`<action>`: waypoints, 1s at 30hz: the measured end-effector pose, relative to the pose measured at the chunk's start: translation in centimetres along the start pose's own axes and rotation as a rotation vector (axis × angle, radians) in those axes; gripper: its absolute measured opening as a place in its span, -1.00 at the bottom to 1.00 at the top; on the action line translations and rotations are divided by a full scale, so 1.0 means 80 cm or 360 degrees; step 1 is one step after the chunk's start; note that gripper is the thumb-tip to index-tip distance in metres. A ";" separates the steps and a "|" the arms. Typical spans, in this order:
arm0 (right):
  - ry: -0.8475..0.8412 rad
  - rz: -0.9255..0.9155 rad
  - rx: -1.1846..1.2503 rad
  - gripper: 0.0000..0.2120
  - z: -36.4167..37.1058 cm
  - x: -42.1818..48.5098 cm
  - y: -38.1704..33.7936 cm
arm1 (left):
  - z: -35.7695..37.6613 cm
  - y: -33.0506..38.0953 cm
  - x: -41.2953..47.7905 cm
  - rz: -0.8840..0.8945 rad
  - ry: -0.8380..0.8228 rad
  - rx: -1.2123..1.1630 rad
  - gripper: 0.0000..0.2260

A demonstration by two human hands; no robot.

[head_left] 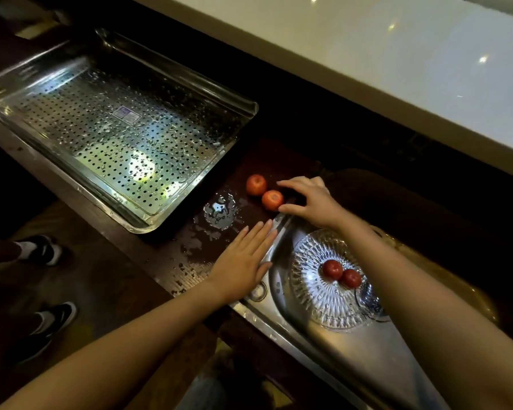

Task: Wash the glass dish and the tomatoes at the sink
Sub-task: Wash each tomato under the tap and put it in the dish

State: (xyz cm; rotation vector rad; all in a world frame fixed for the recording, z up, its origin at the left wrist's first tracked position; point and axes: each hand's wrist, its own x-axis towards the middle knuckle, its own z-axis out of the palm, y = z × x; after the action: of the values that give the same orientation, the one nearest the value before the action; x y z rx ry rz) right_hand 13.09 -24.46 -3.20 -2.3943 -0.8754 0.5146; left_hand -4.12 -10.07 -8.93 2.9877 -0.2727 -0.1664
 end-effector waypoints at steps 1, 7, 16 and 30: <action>-0.0027 -0.0011 0.0001 -0.46 0.002 0.004 -0.001 | 0.000 -0.001 -0.002 0.0004 0.0018 -0.0005 -0.47; 0.0007 0.0046 0.0121 -0.52 0.016 0.010 -0.003 | 0.001 0.000 -0.002 0.0020 0.0073 -0.0062 -0.48; 0.0226 0.0224 0.0811 -0.58 -0.041 -0.058 -0.013 | -0.061 0.032 0.028 -0.0198 0.0504 -0.0857 -0.60; 0.0878 0.0398 0.0595 -0.60 -0.138 -0.285 0.022 | -0.160 0.246 0.147 -0.0156 -0.0050 -0.1898 -0.71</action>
State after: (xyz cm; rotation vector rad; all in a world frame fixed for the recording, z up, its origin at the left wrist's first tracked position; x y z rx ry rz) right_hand 3.18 -44.89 8.17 -2.1344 -0.2161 0.0761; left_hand 5.50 -29.86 5.37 1.8120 0.0023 -0.2638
